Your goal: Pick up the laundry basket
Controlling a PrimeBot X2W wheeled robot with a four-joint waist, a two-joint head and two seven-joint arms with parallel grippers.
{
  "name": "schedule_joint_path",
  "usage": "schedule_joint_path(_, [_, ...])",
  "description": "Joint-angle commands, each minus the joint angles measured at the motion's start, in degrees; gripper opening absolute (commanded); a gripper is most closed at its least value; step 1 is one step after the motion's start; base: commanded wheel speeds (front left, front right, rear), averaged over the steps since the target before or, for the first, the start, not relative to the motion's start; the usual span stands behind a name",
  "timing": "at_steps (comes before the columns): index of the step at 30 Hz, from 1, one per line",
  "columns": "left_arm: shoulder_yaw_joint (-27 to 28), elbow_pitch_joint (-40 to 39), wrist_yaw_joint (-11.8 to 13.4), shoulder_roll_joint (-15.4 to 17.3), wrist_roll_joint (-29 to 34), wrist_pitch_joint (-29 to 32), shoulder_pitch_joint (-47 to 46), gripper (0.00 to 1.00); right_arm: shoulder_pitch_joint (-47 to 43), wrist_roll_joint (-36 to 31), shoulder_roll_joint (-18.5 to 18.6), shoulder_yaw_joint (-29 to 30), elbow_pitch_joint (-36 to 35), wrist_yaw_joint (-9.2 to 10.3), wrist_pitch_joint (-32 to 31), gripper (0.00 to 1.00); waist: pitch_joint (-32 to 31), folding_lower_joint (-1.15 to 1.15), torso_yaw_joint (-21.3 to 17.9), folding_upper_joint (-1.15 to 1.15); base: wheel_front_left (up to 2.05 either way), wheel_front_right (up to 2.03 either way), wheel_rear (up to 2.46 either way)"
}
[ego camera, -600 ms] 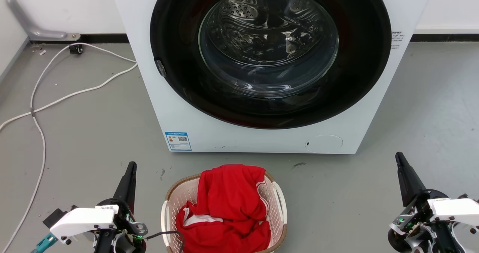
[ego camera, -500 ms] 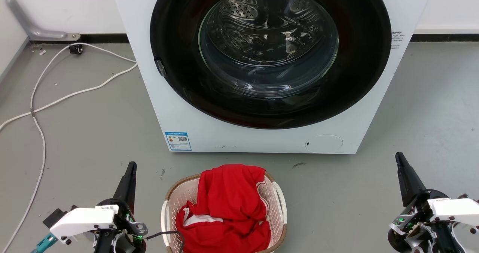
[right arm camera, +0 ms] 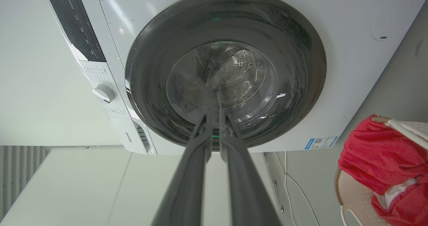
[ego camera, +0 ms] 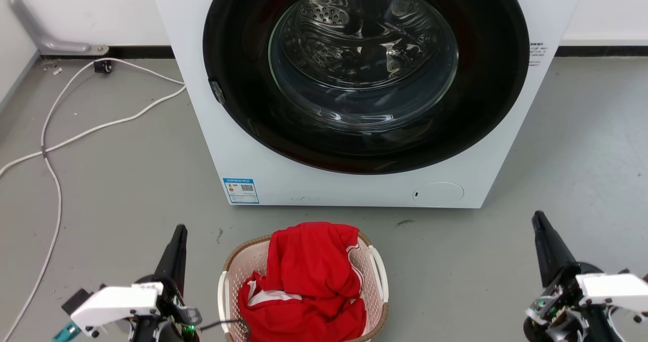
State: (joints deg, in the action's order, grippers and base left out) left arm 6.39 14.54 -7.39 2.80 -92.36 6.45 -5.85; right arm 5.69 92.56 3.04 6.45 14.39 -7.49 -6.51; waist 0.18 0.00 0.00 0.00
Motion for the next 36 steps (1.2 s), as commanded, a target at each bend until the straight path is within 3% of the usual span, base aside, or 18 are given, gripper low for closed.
schedule_joint_path(1, [-0.06, 0.11, 0.01, -0.01, 0.0, -0.03, 0.11, 1.0, -0.11, 0.0, -0.01, -0.03, 0.19, 0.0, 0.03, 1.0, 0.0, 0.0, 0.0, 0.0, 0.0, 0.0, 0.0])
schedule_joint_path(9, [-0.81, -1.07, 0.04, -0.04, 4.39, -2.16, 0.86, 1.0, -1.17, -3.94, -0.07, -0.27, -0.55, 0.0, 2.12, 1.0, 0.1, 0.0, -0.01, 0.0, 0.0, 0.0, 0.0])
schedule_joint_path(17, [-1.45, -3.79, 0.27, -0.02, 13.62, -4.34, 1.13, 1.0, -2.06, -16.28, -0.07, -0.88, -3.97, 0.0, 4.3, 1.0, 0.28, 0.0, -0.05, 0.0, 0.0, 0.0, 0.0])
schedule_joint_path(26, [-3.19, -6.56, 2.13, 0.0, 24.47, -6.56, 1.79, 1.0, -3.14, -30.75, -0.07, -2.18, -7.05, 0.0, 6.53, 1.0, 0.43, 0.0, -0.13, 0.0, 0.0, 0.0, 0.0])
schedule_joint_path(36, [-4.82, -8.52, 2.98, 0.02, 34.17, -8.8, 2.28, 1.0, -4.21, -42.48, -0.07, -3.18, -9.24, 0.0, 8.8, 1.0, 0.59, 0.0, -0.2, 0.0, 0.0, 0.0, 0.0])
